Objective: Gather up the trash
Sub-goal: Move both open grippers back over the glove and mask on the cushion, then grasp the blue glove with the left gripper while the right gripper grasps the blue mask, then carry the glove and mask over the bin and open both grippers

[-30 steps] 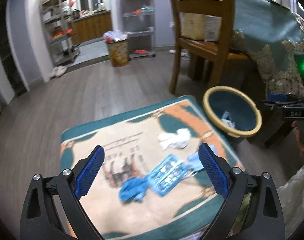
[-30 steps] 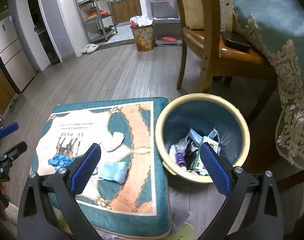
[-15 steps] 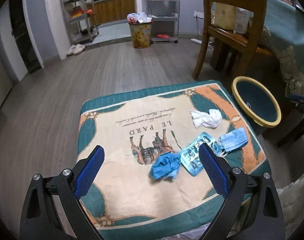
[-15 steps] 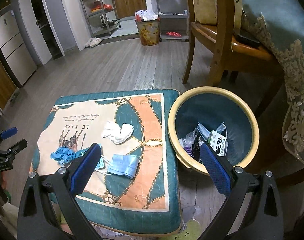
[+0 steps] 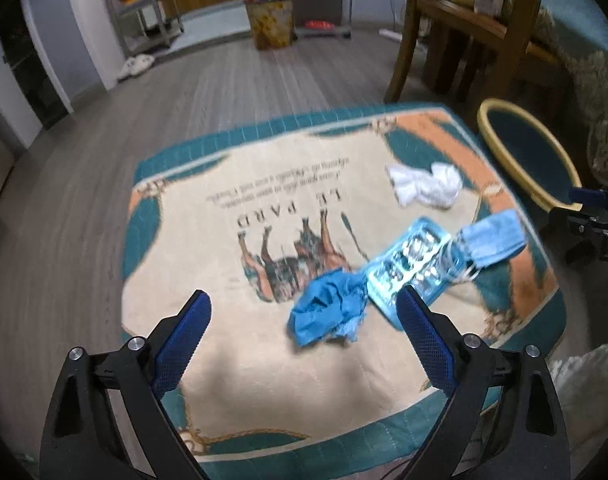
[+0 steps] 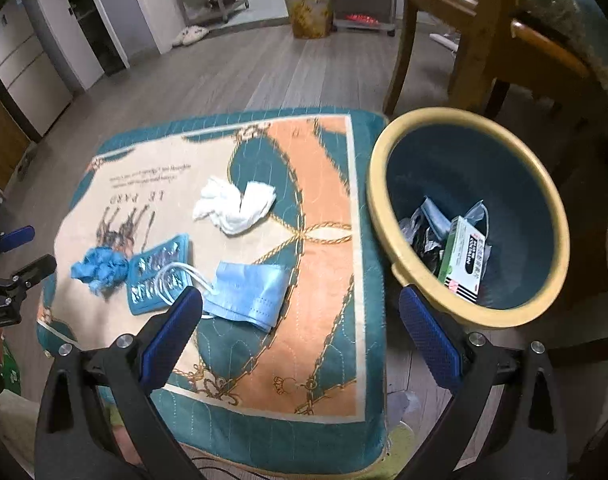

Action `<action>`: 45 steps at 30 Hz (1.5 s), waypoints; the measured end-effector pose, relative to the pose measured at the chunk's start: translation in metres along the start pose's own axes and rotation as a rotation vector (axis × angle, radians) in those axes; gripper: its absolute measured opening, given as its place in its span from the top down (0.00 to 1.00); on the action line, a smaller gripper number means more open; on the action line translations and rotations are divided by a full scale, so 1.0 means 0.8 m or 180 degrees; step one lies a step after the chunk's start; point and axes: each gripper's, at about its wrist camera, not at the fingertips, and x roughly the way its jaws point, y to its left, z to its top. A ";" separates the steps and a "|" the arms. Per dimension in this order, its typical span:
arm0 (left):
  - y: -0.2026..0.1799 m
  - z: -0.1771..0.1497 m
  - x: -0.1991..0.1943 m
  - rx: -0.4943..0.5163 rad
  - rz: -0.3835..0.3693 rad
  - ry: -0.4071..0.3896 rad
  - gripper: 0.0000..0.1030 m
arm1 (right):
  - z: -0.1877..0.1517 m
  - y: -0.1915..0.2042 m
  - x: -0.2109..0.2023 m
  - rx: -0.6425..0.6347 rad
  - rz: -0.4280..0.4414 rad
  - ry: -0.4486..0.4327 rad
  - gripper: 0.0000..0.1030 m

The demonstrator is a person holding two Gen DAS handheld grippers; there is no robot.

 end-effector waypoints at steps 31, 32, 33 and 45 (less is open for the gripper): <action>0.000 0.016 0.050 -0.0312 -0.0169 0.0287 0.76 | 0.013 0.025 0.037 -0.0152 0.0263 0.0195 0.80; 0.000 0.021 0.046 -0.0319 -0.0168 0.0237 0.76 | 0.016 0.023 0.030 -0.0135 0.0264 0.0148 0.80; 0.001 0.023 0.041 -0.0329 -0.0172 0.0186 0.76 | 0.018 0.022 0.024 -0.0118 0.0261 0.0100 0.80; -0.020 0.073 -0.021 -0.0333 -0.0278 -0.0361 0.76 | 0.064 -0.005 -0.065 -0.0067 0.0133 -0.0503 0.80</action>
